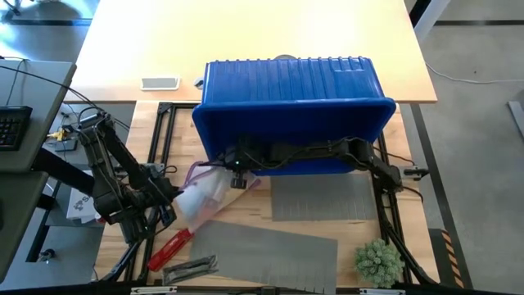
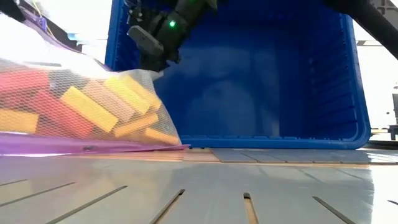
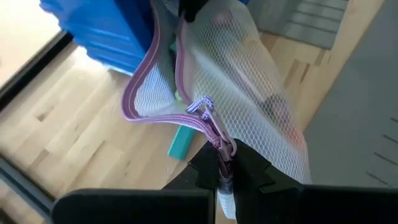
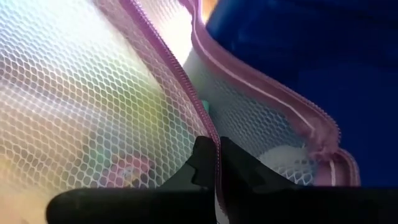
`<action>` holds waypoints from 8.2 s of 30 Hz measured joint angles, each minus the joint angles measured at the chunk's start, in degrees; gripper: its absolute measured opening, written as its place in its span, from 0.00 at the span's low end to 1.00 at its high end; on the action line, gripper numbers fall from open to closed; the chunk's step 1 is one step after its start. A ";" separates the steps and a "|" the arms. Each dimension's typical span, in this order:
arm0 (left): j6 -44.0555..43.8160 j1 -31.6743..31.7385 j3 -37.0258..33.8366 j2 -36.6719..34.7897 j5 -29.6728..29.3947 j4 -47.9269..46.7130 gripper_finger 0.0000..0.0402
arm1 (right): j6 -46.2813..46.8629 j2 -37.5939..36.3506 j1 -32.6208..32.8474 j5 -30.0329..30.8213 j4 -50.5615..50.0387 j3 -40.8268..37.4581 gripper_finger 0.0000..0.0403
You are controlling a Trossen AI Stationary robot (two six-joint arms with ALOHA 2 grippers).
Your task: Sort blocks
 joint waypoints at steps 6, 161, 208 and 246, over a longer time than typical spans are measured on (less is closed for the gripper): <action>-1.04 -0.80 0.00 0.02 2.09 -0.10 0.00 | -4.64 0.08 0.50 1.31 2.00 1.78 0.04; 22.44 -2.78 -0.07 1.92 -4.59 13.42 0.00 | -47.93 7.02 10.57 -2.60 41.78 2.78 0.32; 19.87 -2.74 -0.07 1.95 -5.34 13.08 0.00 | -40.46 7.23 9.28 -10.03 45.26 2.79 0.18; 18.00 -2.73 -0.09 1.90 -3.59 12.91 0.00 | -37.95 10.54 12.84 11.66 69.32 2.73 0.01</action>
